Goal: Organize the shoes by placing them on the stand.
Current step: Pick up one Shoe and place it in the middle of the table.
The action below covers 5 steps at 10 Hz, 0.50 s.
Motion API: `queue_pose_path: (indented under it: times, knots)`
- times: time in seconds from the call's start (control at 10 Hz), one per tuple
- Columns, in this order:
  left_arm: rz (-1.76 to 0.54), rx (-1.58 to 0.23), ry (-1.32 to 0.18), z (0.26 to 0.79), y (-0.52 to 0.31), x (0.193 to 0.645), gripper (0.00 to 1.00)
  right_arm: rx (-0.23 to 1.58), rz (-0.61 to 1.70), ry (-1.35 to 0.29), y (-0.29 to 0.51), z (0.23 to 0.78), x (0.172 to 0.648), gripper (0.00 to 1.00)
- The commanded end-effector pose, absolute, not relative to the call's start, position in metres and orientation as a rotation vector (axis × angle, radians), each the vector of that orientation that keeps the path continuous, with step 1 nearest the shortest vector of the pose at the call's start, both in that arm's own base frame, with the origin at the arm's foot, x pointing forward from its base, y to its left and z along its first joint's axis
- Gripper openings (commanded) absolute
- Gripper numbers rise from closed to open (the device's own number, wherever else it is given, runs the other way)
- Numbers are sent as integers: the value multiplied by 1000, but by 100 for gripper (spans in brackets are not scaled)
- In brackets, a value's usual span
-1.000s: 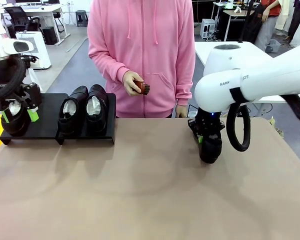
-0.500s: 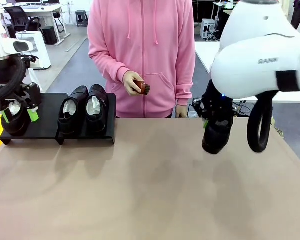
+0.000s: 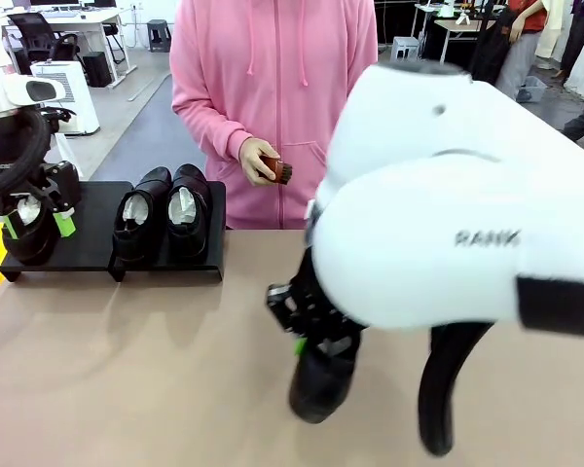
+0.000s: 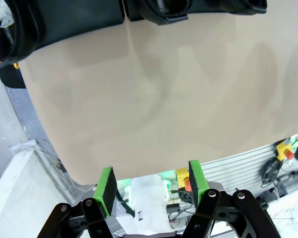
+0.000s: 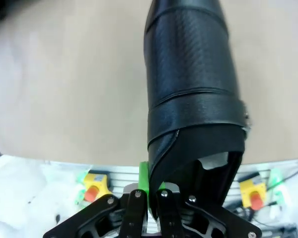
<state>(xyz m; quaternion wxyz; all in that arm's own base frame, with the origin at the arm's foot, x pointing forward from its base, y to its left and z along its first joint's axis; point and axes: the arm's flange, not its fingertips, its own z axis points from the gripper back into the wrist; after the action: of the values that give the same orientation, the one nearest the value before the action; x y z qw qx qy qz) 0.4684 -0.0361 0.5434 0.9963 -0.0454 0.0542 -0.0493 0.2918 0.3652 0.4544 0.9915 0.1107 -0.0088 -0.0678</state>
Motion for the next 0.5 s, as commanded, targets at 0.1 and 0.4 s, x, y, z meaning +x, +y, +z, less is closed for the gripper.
queue_pose_path:
  times: [0.1,0.4]
  knots:
    - [-98,-76,106,544,-34,467,76,297,-12,-132,394,425,299,0]
    - [-98,-76,106,544,-34,467,76,242,69,-172,407,390,313,0]
